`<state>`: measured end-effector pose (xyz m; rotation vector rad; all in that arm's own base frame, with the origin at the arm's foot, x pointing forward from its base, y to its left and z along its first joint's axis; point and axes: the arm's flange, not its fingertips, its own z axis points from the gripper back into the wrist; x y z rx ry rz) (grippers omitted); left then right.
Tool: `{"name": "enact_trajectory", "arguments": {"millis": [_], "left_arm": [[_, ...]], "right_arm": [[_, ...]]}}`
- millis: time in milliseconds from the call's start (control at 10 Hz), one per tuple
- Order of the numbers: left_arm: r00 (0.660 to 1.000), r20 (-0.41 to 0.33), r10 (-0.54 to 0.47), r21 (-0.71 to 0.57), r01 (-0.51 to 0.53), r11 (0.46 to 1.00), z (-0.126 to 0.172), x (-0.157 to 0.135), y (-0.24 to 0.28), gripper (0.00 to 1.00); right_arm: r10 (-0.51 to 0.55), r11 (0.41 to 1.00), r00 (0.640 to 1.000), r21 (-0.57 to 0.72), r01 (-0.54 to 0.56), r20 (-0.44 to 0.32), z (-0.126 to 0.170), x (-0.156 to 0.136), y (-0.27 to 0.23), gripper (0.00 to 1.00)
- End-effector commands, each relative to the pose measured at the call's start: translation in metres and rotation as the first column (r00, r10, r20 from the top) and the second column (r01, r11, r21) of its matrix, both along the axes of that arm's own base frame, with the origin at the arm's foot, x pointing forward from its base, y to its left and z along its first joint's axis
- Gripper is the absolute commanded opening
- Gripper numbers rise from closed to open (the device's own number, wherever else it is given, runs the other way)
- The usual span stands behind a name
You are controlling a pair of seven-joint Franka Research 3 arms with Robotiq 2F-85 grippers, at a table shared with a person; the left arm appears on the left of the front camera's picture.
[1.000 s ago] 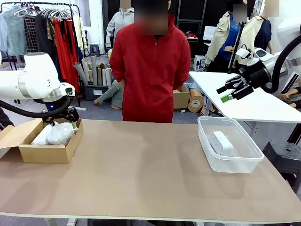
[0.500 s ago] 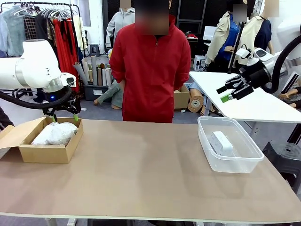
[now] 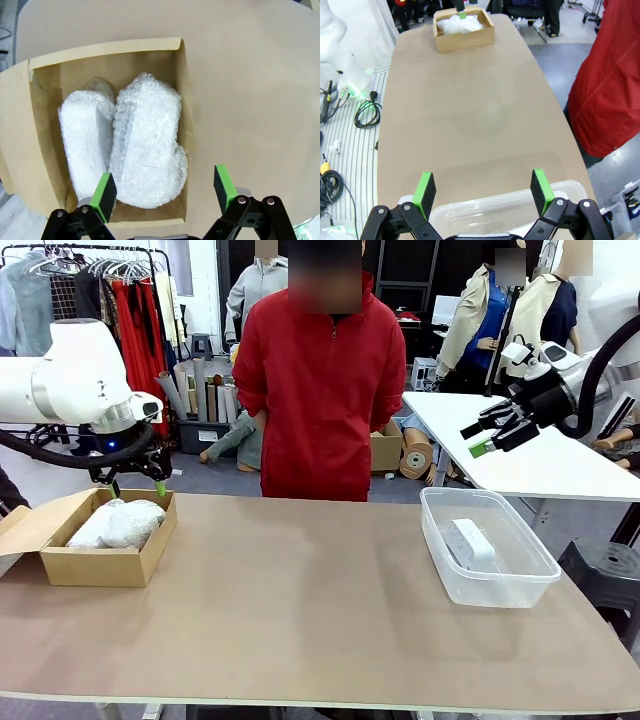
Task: Separate and place wrapped and unwrapped clocks.
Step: If the picked Digital clock is wrapped, place it in the Package Box ; if not, place it in the Organizing box.
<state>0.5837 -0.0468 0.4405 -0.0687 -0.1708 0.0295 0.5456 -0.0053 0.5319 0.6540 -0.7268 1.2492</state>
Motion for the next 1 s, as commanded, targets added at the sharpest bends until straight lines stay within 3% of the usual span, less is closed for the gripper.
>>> {"name": "enact_trajectory", "arguments": {"millis": [0, 600, 700, 900], "left_arm": [[1.0, -0.002, -0.009, -0.019, 0.009, 1.0, -0.001, 0.001, 0.0, 1.0], [1.0, -0.005, 0.001, -0.006, -0.001, 1.0, -0.003, 0.001, -0.001, 1.0], [0.993, -0.086, -0.084, -0.043, 0.08, 0.996, 0.014, -0.004, 0.005, 1.0], [0.954, -0.132, -0.27, -0.17, 0.247, 0.954, 0.035, -0.015, -0.001, 1.0]], "right_arm": [[0.001, 1.0, 1.0, 0.001, -0.001, 0.004, 0.002, -0.001, 0.001, 1.0], [0.001, 1.0, 1.0, 0.001, -0.001, 0.004, 0.002, -0.001, 0.001, 1.0], [0.001, 1.0, 1.0, 0.001, -0.001, 0.004, 0.002, -0.001, 0.001, 1.0], [0.001, 1.0, 1.0, 0.001, -0.001, 0.004, 0.002, -0.001, 0.001, 1.0]]}}
